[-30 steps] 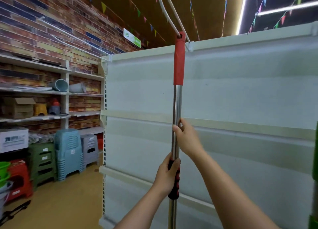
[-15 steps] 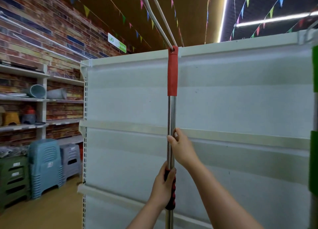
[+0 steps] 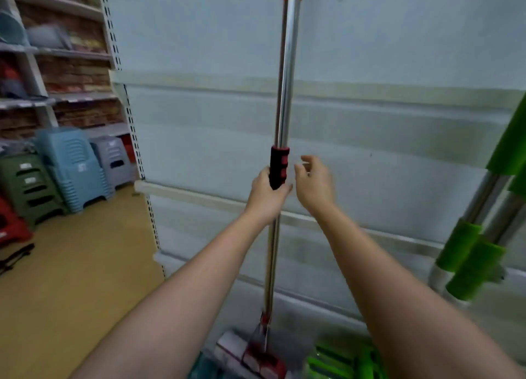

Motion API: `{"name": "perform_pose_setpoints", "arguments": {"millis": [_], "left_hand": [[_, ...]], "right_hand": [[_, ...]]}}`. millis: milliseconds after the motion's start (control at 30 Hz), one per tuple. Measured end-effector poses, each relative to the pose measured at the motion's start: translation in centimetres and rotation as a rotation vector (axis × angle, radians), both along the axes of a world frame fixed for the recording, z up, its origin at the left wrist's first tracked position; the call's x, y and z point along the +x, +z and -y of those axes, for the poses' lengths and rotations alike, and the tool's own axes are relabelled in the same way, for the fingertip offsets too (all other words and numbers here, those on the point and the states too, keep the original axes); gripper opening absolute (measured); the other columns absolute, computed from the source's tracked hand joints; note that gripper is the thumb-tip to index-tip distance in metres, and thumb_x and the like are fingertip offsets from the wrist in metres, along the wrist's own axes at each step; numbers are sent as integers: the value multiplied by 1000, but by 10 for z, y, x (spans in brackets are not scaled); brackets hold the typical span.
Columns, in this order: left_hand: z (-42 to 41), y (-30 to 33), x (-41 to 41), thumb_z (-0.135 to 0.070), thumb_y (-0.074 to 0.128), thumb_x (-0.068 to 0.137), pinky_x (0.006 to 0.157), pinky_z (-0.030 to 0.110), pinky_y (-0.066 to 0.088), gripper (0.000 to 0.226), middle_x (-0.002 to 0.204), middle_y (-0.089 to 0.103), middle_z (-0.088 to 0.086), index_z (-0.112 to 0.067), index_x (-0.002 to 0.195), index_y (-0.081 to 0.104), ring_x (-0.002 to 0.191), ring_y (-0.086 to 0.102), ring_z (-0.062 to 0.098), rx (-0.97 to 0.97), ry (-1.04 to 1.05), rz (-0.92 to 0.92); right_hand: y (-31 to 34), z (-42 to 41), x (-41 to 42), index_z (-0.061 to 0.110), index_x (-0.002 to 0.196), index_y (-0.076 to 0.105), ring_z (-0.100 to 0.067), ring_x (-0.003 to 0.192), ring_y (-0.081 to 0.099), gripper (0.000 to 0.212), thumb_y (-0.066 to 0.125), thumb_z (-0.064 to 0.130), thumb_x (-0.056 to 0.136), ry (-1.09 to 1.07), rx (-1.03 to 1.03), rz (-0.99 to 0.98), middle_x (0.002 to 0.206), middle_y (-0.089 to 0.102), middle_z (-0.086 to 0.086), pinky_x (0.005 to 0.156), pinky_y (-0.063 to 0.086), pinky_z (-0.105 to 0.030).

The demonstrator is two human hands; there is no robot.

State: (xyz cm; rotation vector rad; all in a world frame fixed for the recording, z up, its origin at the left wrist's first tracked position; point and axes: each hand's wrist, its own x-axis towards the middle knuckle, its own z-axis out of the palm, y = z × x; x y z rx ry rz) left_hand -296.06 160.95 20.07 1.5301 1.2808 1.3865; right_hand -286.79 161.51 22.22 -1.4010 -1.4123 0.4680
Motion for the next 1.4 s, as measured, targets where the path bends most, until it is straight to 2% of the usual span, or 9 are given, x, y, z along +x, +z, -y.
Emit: {"name": "perform_pose_setpoints", "arguments": {"millis": [133,200,267,400,533,733,867,1000,1400], "left_hand": [[22,-22,-1,-7,54,90,72,12,42,41,112,47,-4,-5,130,45,103,50,11,-47,16,80],[28,-27,-2,-6,51,92,59,1,39,40,113,48,-1,0,131,44,102,45,8,-56,26,143],[38,-30,0,-8,51,92,73,8,41,39,122,53,4,-2,130,46,105,48,10,-66,26,190],[67,-42,21,-14,53,91,102,34,40,38,124,58,9,-7,128,50,115,53,18,-111,18,199],[105,-49,82,-12,52,91,91,30,43,25,97,59,-1,-11,116,54,101,55,16,-131,-155,182],[214,-59,224,-3,48,91,53,6,42,13,77,57,-1,-11,99,55,69,53,8,-184,-553,119],[308,-71,316,-5,50,91,52,13,42,23,65,63,-8,-21,75,55,59,56,2,-257,-733,105],[404,-86,403,-6,48,92,46,6,41,23,72,59,0,-18,74,55,61,54,5,-346,-900,125],[601,-124,636,-10,50,92,50,12,44,22,72,62,-1,-19,73,58,63,57,10,-442,-1243,-13]], "right_hand": [[-51,38,22,6,122,52,-31,102,61,31,45,18,94,-40,-49,-108,110,64,-16,91,49,-42],[-72,65,36,9,117,53,-27,94,62,26,46,15,94,-23,-66,-194,102,63,-13,78,54,-32],[-87,96,50,13,107,53,-20,81,60,15,45,12,94,-8,-82,-264,95,61,-10,61,50,-15],[-110,159,86,17,94,55,-12,66,58,11,46,11,95,-24,-145,-304,78,61,0,60,47,-21],[-126,218,128,23,80,56,-13,63,57,22,47,9,94,-66,-184,-347,73,62,-2,59,47,-21],[-132,321,221,19,75,56,-5,51,54,24,48,6,93,-262,-155,-417,66,60,-2,49,44,-17],[-135,421,296,17,74,57,-14,58,55,23,48,6,93,-399,-138,-405,67,60,-5,59,47,-28],[-139,525,373,12,84,60,-3,54,58,17,47,10,94,-534,-159,-406,70,62,-3,53,47,-17],[-167,731,561,17,83,60,-14,62,59,21,44,8,94,-889,-114,-538,73,62,-5,55,47,-19]]}}
